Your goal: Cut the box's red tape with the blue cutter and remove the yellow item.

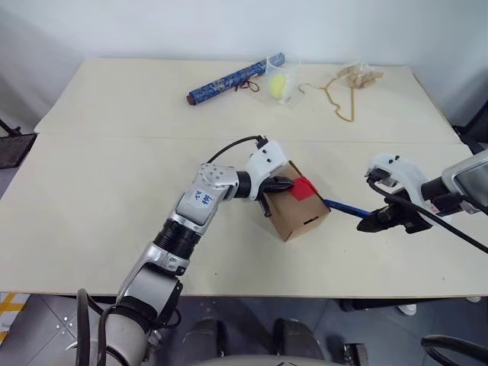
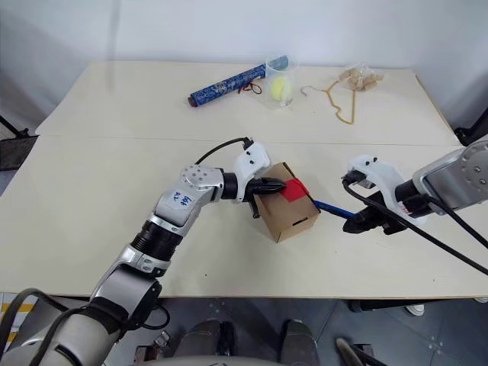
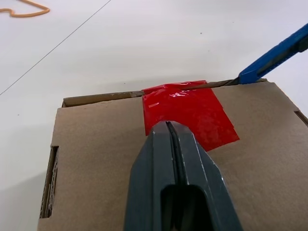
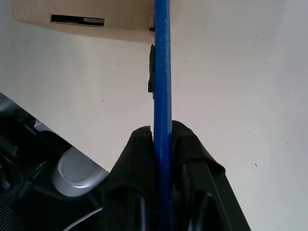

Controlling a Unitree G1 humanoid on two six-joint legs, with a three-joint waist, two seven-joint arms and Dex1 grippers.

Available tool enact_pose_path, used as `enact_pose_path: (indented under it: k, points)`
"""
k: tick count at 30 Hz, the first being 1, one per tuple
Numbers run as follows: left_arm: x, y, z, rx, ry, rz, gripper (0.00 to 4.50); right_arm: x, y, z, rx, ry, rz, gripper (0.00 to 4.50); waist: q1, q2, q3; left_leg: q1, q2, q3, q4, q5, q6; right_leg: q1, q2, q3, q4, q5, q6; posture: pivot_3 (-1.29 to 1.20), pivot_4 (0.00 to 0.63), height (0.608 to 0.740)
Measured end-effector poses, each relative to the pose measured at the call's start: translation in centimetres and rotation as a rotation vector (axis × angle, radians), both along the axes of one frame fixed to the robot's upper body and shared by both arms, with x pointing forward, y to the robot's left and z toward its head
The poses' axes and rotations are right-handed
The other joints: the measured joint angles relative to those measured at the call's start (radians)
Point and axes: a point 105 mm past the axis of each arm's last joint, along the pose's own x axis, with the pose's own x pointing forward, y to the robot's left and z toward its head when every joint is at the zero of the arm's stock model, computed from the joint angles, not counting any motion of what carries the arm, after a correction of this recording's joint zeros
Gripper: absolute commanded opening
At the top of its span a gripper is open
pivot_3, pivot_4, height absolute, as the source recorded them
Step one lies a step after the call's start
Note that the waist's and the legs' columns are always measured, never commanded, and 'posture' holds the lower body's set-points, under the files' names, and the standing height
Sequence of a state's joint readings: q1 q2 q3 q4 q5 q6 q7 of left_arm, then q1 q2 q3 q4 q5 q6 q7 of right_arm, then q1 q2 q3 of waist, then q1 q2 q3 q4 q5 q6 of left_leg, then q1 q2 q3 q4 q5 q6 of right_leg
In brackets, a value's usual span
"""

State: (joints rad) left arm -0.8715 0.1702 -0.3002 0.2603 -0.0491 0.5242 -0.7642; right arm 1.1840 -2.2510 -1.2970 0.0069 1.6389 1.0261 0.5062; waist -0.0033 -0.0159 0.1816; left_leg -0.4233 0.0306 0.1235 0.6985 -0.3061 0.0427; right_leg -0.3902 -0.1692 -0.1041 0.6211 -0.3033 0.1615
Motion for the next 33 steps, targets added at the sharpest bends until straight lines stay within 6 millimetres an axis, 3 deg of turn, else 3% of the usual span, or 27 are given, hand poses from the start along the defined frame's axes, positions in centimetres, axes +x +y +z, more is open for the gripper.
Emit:
enact_pose_path:
  k: [4,8,13,15,20,23,28,30,33]
  points:
    - [-0.1,0.1,0.0,-0.003,0.001,0.004,0.00,-0.1,0.0,0.4,0.001,0.001,0.027,0.18,0.000,0.000,0.000,0.000,0.000,0.000,0.000,0.000,0.000,-0.001,0.000,0.000,0.000,0.000,0.000,0.00,0.150,0.740]
    - [-0.1,0.3,0.1,-0.005,0.005,0.006,0.00,-0.1,0.1,2.1,0.034,-0.010,0.062,0.18,-0.002,0.000,0.000,0.000,0.000,0.000,-0.001,0.000,0.000,-0.001,0.000,0.000,-0.001,0.000,0.000,0.00,0.150,0.740]
    - [-0.3,1.2,0.2,-0.034,0.025,-0.021,0.00,2.1,-1.9,5.8,0.199,-0.151,-0.040,0.18,-0.006,0.000,0.000,0.000,0.000,0.001,-0.001,0.000,0.000,-0.001,0.000,0.000,-0.001,0.000,0.000,0.00,0.150,0.740]
    - [-0.4,1.6,0.4,-0.043,0.021,-0.036,0.00,2.1,-2.4,5.9,0.237,-0.198,-0.019,0.18,-0.009,0.000,0.000,0.000,0.001,0.001,-0.001,0.000,-0.001,-0.002,0.000,0.000,-0.001,0.000,0.000,0.00,0.150,0.740]
    - [-0.4,2.7,1.3,-0.121,0.024,-0.067,0.00,1.3,-4.1,3.6,0.374,-0.350,0.003,0.18,0.002,-0.001,0.001,-0.002,0.000,0.001,-0.002,-0.001,-0.001,-0.003,0.000,-0.001,-0.002,0.001,0.001,0.00,0.150,0.740]
    - [-0.7,3.6,2.7,-0.189,0.003,-0.110,0.00,2.1,-5.7,2.2,0.393,-0.506,-0.049,0.18,0.001,-0.001,0.001,-0.001,0.000,0.001,-0.002,-0.001,-0.001,-0.001,0.000,-0.002,-0.002,0.001,0.002,0.00,0.150,0.740]
    - [-1.5,6.7,4.7,-0.226,-0.056,-0.174,0.00,3.1,-9.0,-5.6,0.194,-0.567,-0.139,0.18,-0.013,0.000,0.001,0.002,-0.001,0.008,-0.001,0.000,0.001,-0.002,0.000,0.001,0.000,0.003,0.003,0.00,0.150,0.740]
    - [-1.7,8.2,4.6,-0.210,-0.061,-0.162,0.00,3.2,-9.7,-6.3,0.204,-0.615,-0.198,0.18,-0.018,0.003,0.001,0.002,-0.001,0.008,-0.001,0.000,0.002,-0.002,-0.001,0.002,0.001,0.003,0.003,0.00,0.150,0.740]
    - [-2.1,10.8,3.6,-0.190,-0.031,-0.119,0.00,4.1,-10.8,-5.8,0.218,-0.722,-0.314,0.18,-0.022,0.003,0.001,0.003,0.000,0.007,-0.001,0.000,0.001,-0.001,0.000,0.002,0.001,0.003,0.004,0.00,0.150,0.740]
